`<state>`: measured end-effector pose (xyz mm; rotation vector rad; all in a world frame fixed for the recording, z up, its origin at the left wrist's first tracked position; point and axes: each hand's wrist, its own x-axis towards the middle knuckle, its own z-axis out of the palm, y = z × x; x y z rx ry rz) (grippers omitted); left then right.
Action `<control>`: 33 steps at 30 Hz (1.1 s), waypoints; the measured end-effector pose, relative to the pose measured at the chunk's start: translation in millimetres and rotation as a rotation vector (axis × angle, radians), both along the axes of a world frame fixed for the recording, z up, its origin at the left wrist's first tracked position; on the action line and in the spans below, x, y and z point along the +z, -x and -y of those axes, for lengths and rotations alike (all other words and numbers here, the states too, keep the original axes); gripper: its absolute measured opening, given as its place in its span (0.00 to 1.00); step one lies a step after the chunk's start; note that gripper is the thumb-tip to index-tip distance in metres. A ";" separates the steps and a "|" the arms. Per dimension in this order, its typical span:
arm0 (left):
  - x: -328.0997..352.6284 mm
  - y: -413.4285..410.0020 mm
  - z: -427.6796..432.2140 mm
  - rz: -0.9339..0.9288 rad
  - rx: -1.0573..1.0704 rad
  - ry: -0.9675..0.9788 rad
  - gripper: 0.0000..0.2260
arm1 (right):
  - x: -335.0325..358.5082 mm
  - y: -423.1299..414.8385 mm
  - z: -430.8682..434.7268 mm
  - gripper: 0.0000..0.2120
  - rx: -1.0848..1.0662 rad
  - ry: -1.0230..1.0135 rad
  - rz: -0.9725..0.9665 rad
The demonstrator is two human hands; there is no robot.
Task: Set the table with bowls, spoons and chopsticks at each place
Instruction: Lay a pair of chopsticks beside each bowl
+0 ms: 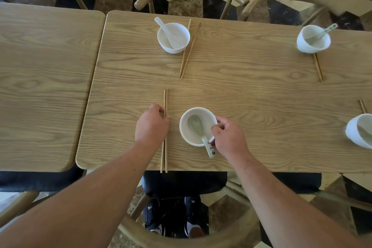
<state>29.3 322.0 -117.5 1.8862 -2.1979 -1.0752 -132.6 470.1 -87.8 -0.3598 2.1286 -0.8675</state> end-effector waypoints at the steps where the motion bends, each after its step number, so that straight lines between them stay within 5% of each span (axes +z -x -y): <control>1: 0.0 -0.1 0.5 -0.004 0.003 -0.007 0.13 | -0.1 0.1 0.3 0.20 -0.001 -0.002 -0.002; 7: 20.4 -8.3 3.2 -0.013 0.021 -0.043 0.18 | 8.7 5.7 -8.2 0.20 0.015 -0.012 0.000; 15: 111.4 23.7 -23.4 -0.167 -0.131 0.120 0.06 | 63.8 49.6 -92.4 0.07 -0.009 -0.093 -0.269; 25: 189.3 173.4 -166.0 -0.332 -0.535 0.023 0.08 | 125.0 143.1 -240.5 0.07 -0.207 -0.065 -0.343; 33: 141.6 318.0 -295.2 -0.206 -0.379 -0.207 0.11 | 105.0 304.2 -342.4 0.04 -0.233 -0.027 -0.397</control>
